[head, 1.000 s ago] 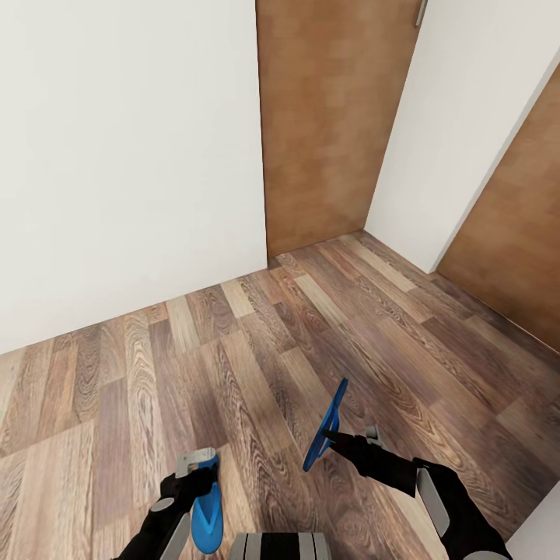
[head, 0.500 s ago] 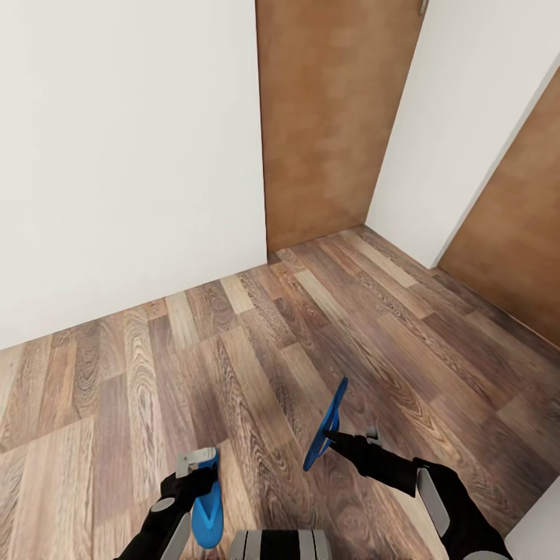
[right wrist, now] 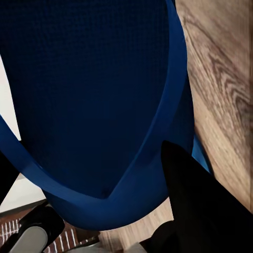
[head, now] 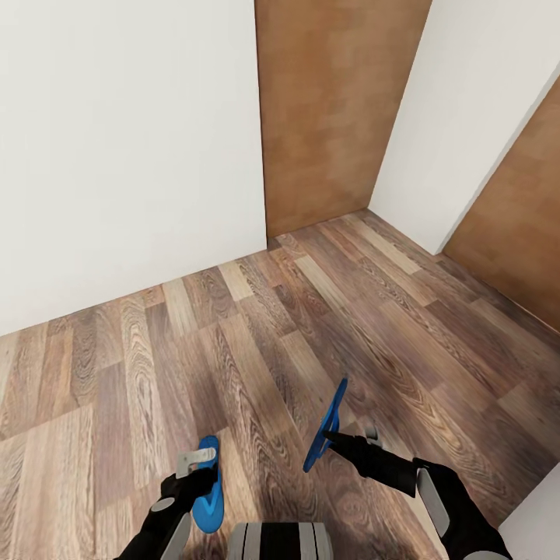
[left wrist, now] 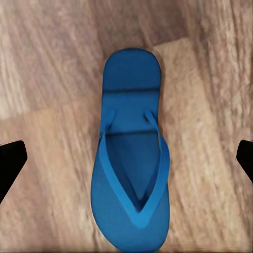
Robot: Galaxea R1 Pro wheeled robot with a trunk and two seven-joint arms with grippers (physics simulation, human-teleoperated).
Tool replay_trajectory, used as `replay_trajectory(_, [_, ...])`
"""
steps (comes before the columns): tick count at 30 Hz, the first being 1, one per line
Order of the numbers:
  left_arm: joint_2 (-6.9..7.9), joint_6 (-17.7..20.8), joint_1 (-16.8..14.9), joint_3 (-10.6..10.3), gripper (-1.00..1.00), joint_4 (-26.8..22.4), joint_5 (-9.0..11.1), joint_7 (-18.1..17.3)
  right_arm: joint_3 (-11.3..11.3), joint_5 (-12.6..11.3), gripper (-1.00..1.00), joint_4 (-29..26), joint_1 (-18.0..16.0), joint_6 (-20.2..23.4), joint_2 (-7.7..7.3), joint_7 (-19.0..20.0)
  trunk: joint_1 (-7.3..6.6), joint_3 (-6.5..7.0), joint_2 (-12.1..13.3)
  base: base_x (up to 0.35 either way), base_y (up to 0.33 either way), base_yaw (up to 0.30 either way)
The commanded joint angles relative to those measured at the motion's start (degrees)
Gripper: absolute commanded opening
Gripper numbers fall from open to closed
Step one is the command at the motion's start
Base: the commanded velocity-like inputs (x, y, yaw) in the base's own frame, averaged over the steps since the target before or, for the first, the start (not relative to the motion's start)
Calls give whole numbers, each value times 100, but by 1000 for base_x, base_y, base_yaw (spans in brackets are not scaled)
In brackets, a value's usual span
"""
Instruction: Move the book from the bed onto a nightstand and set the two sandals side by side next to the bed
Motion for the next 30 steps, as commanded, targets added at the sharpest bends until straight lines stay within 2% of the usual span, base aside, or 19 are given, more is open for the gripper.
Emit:
replay_trajectory(1, [3, 20, -1, -19, 100, -7, 56, 43, -8, -23, -100, 2, -3, 37, 0, 11, 1, -27, -3, 0, 0, 0])
replay_trajectory(12, [-5, 15, -1, -29, 100, -2, 56, 41, -20, -79, -100, 0, -3, 51, -12, 11, 30, -270, -18, 0, 0, 0])
replay_trajectory(30, [-11, 19, -1, -29, 100, 3, 56, 39, -1, -23, -100, 0, -3, 45, 33, 3, 76, -669, -42, 0, 0, 0])
